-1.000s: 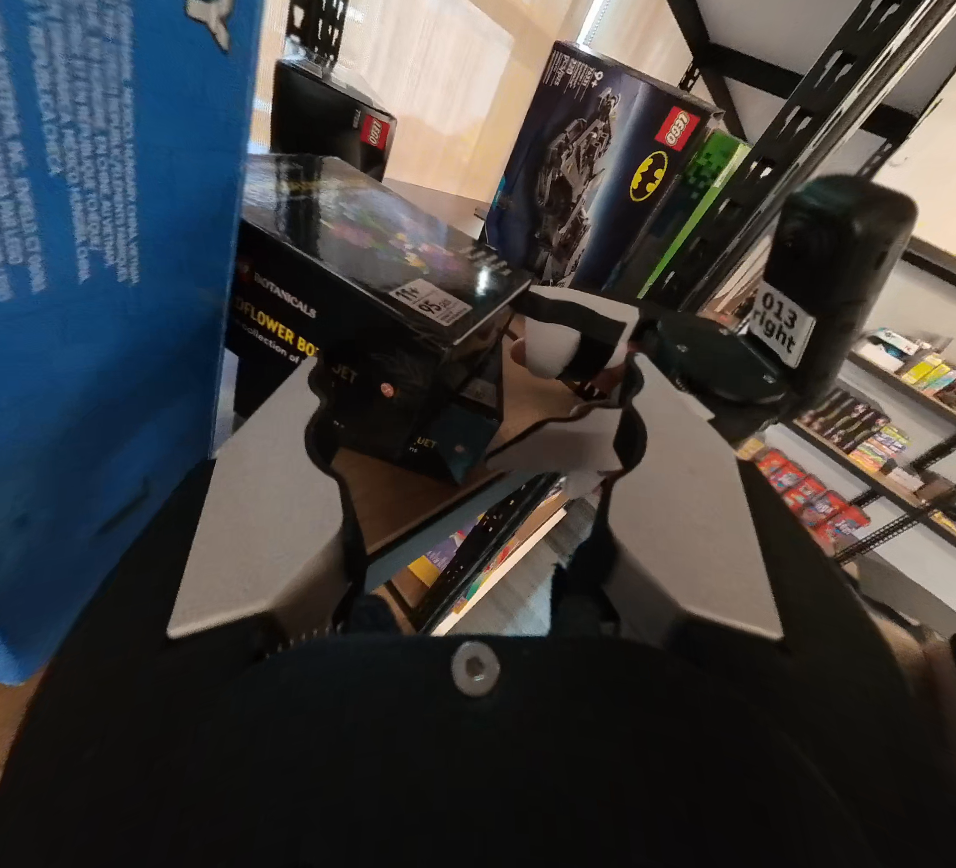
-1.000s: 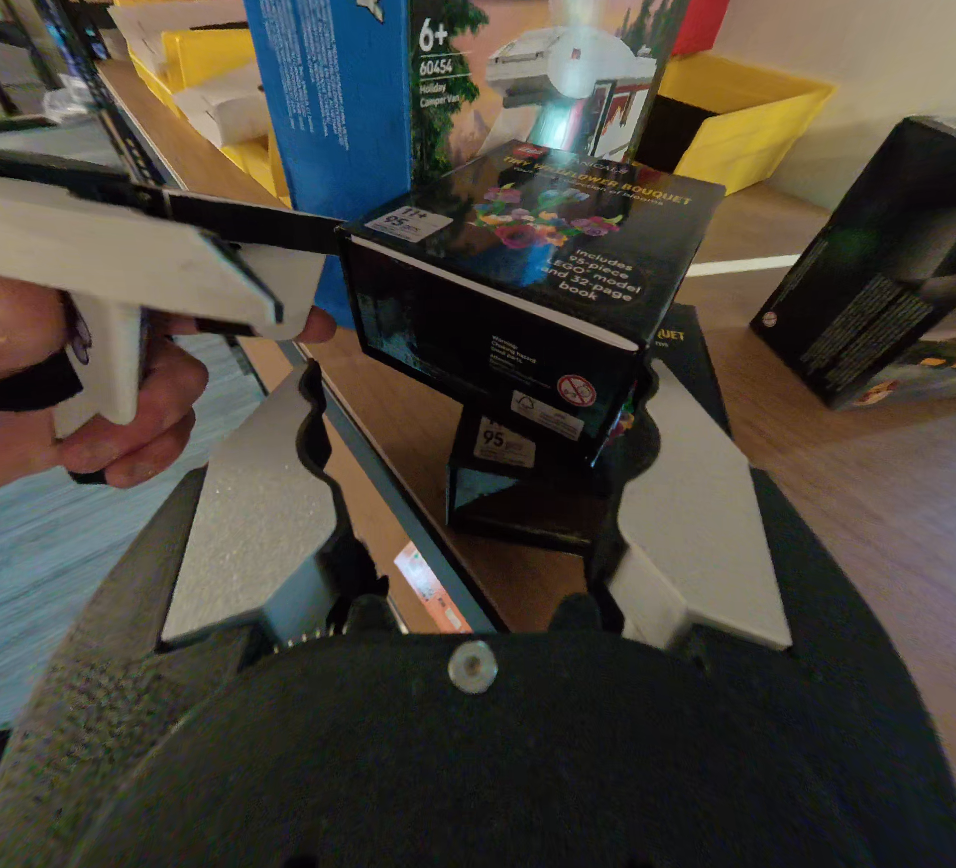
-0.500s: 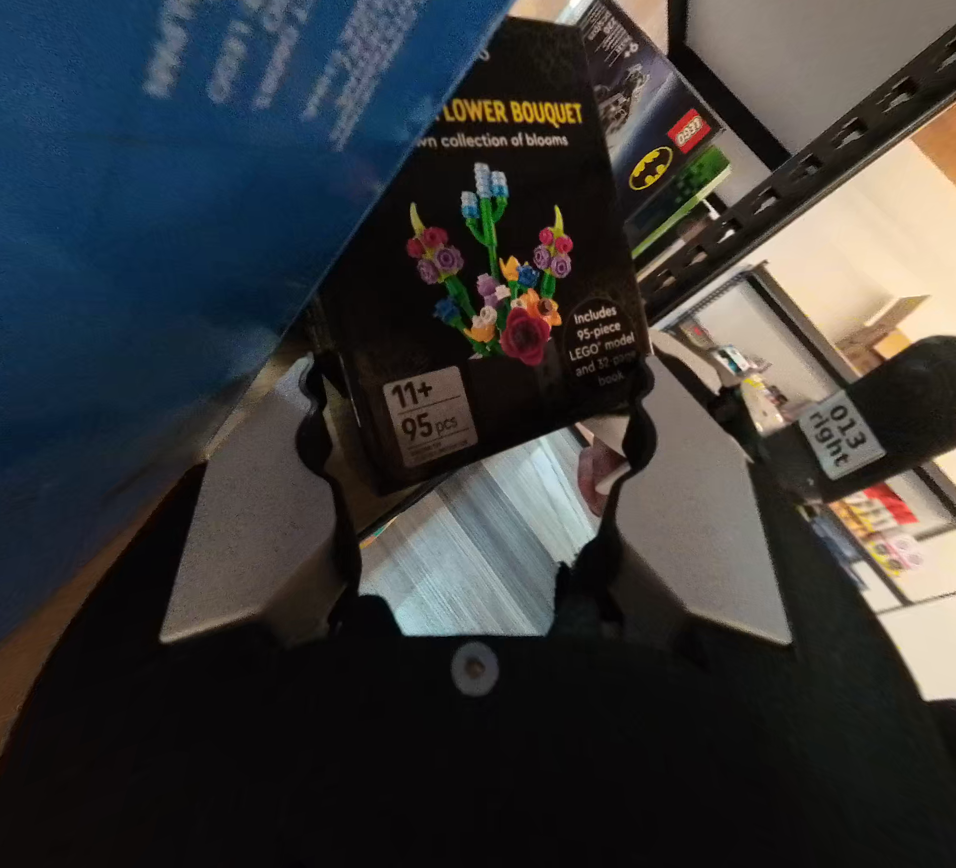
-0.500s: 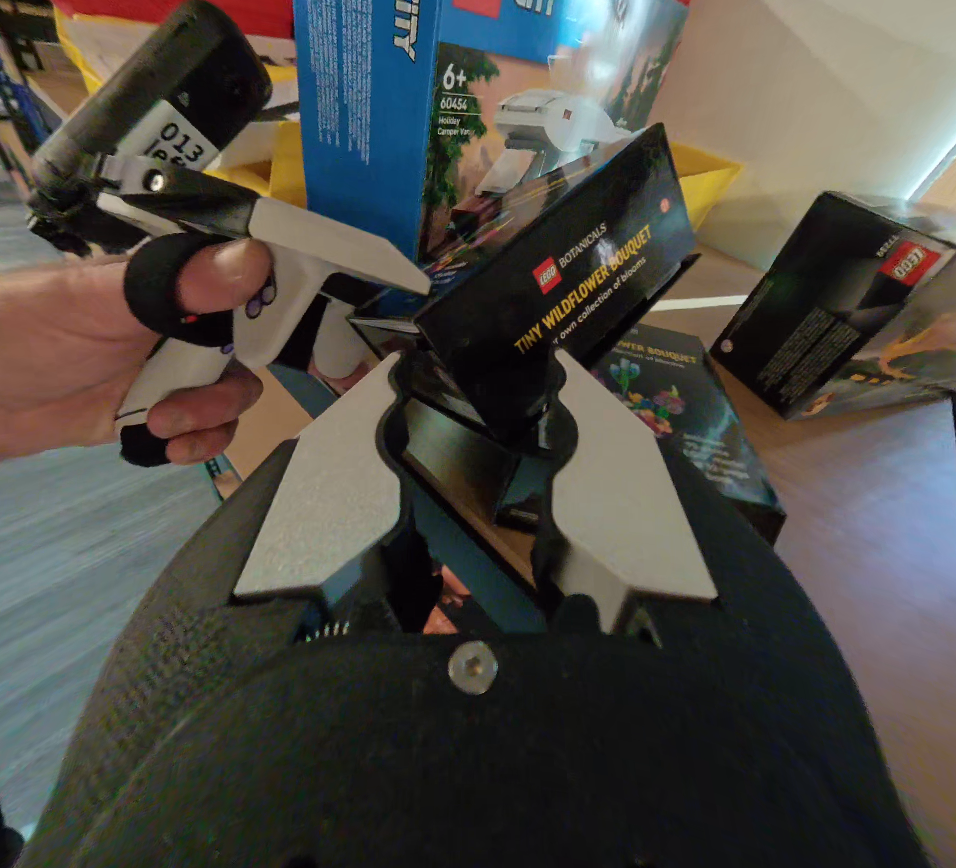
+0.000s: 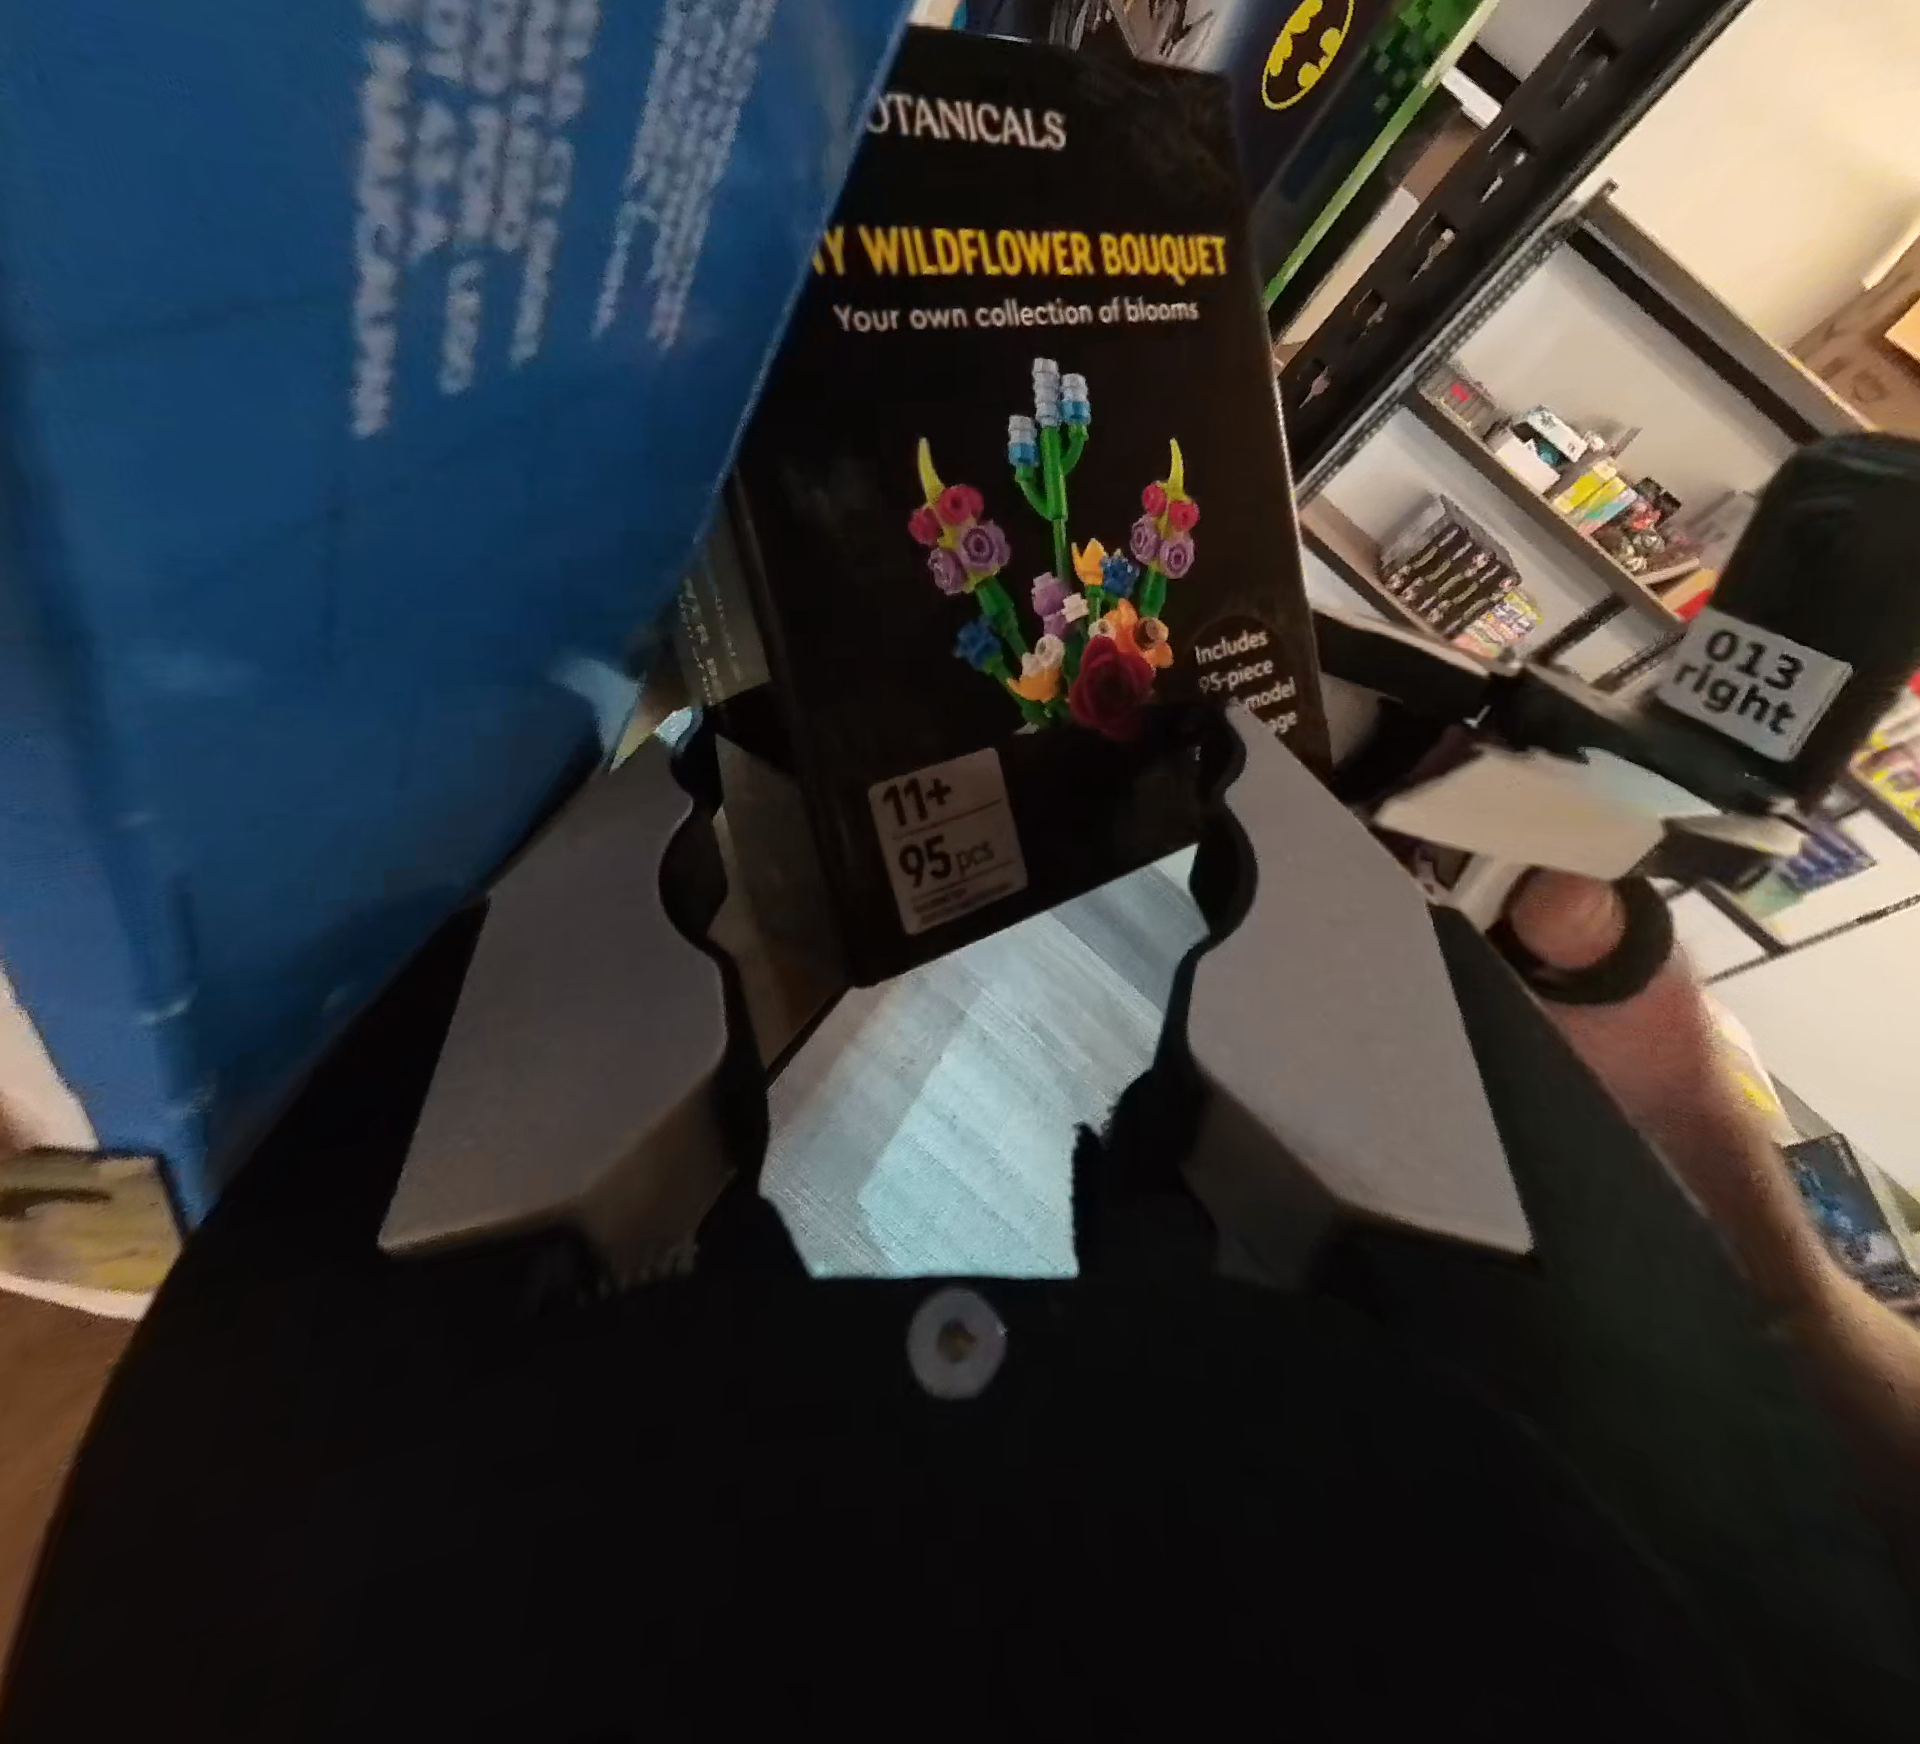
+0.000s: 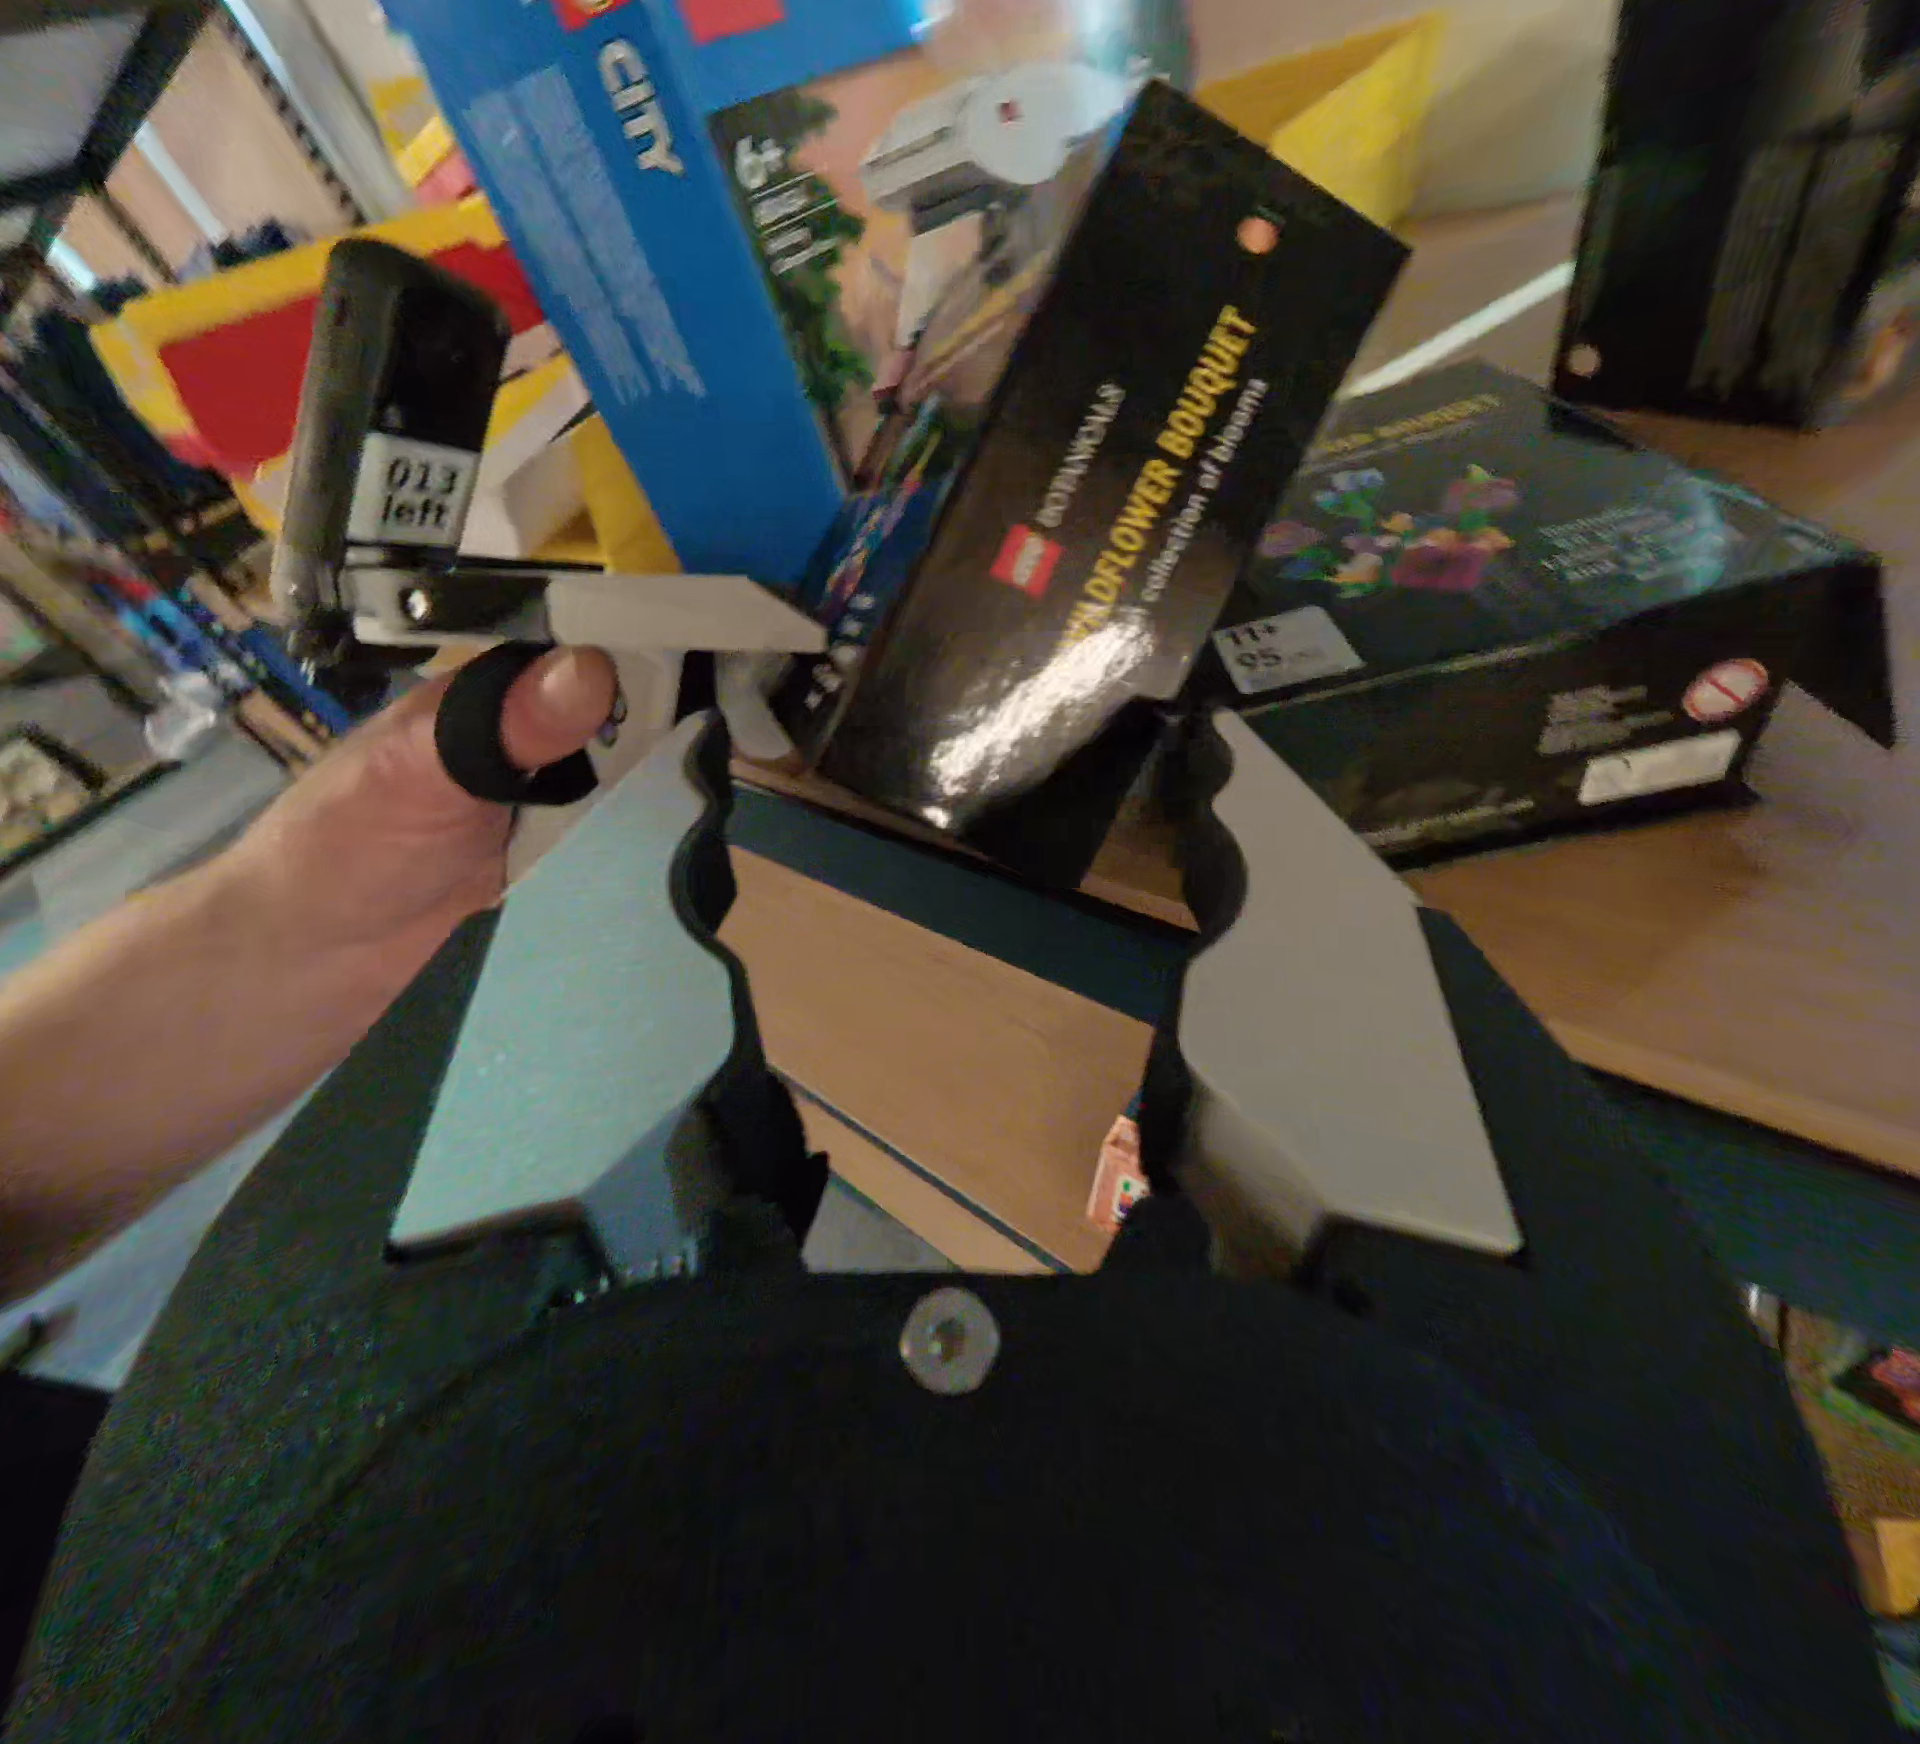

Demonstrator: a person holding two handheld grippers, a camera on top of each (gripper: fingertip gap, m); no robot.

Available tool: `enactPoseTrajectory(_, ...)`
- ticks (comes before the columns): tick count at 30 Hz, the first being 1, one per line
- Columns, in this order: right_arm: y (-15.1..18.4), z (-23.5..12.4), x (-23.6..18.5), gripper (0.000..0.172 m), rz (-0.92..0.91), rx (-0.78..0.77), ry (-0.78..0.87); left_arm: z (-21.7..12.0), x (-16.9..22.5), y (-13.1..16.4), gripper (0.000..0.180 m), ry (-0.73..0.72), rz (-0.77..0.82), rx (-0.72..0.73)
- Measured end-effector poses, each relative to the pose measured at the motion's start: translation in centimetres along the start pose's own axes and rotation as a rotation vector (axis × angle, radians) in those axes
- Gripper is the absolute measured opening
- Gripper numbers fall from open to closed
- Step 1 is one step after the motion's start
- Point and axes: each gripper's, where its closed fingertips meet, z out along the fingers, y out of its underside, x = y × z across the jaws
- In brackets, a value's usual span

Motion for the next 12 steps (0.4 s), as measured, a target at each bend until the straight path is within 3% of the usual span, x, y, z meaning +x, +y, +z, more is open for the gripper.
enactPoseTrajectory(3, 0.7, 0.5, 1.5, 0.113, 0.086, -0.018, 0.052, 0.1, 0.1, 0.2, 0.09, 0.015, 0.025, -0.015)
enactPoseTrajectory(5, 0.9, 1.0, 1.2, 0.12, 0.161, -0.011, 0.008, 0.2, 0.2, 0.3, 0.089, 0.019, 0.041, -0.027)
enactPoseTrajectory(12, 1.8, 1.5, 0.9, 0.11, 0.223, 0.014, 0.018, 0.7, 1.6, 1.2, 0.085, 0.084, 0.113, -0.07)
